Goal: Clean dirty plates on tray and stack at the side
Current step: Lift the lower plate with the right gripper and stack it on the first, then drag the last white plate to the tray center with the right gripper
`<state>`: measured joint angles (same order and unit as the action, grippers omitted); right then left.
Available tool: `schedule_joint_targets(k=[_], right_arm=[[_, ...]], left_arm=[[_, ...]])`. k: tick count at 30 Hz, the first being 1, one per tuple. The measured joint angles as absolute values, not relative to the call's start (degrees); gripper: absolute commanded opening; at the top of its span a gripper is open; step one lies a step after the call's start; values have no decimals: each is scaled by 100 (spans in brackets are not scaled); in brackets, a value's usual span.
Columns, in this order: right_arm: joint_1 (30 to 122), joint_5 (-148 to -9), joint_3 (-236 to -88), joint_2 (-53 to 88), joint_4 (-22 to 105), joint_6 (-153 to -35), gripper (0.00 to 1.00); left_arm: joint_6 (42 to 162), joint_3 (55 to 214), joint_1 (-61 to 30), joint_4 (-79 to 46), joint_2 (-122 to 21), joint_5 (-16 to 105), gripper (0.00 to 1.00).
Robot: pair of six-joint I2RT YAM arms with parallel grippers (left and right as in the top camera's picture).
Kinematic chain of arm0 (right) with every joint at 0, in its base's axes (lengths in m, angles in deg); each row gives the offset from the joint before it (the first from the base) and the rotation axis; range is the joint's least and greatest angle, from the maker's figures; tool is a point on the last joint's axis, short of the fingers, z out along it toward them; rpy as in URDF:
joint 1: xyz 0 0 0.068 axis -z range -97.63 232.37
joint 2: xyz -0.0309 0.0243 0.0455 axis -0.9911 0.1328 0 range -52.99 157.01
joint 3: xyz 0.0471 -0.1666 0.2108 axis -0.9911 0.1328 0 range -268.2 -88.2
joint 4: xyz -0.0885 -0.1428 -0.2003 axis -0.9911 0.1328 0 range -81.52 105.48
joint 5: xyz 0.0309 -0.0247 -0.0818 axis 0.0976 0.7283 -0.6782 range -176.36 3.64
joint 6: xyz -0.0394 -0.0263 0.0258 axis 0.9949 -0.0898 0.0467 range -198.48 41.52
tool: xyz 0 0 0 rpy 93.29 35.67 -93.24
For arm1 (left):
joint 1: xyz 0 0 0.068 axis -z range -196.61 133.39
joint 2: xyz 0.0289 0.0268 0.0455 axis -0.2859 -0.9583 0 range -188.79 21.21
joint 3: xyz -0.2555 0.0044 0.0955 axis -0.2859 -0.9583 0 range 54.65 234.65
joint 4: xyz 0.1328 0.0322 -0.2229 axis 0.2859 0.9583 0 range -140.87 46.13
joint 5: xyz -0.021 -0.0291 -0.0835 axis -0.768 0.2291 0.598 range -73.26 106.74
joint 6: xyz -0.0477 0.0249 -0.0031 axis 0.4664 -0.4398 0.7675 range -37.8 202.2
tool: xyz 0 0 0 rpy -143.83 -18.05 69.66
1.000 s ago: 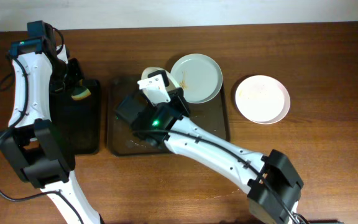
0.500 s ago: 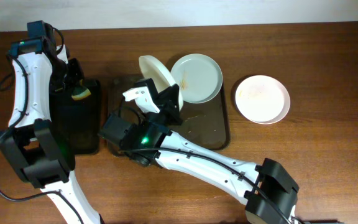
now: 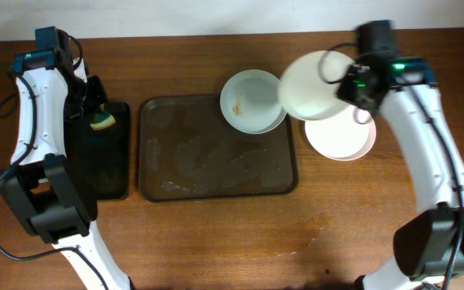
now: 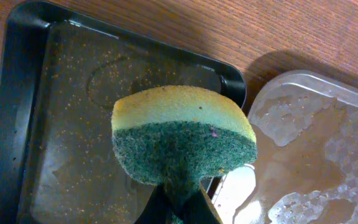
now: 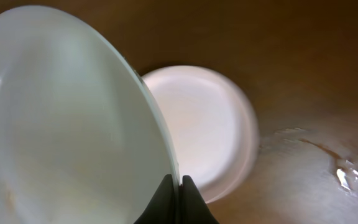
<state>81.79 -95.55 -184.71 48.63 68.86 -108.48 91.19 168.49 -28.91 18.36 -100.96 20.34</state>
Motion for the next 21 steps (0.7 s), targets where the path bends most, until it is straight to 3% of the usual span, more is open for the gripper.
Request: schedule_joint_targets(k=[5, 10, 12, 13, 21], right_arm=[[9361, -9350, -17245, 4903, 6119, -10848, 4], [9399, -9033, -16289, 4947, 5190, -10848, 6], [9329, -8947, -16077, 5001, 5039, -10848, 68], [9300, -8915, -16036, 5049, 5024, -10866, 71], [9143, -7800, -16897, 5093, 5299, -10855, 66]], left_arm=[[9119, 16849, -2891, 1772, -10096, 2027, 1], [9119, 16849, -2891, 1729, -10096, 2007, 1], [9119, 16849, -2891, 1731, -10096, 2010, 1], [9119, 16849, -2891, 1729, -10096, 2010, 0], [9119, 16849, -2891, 1726, -10096, 2007, 1]])
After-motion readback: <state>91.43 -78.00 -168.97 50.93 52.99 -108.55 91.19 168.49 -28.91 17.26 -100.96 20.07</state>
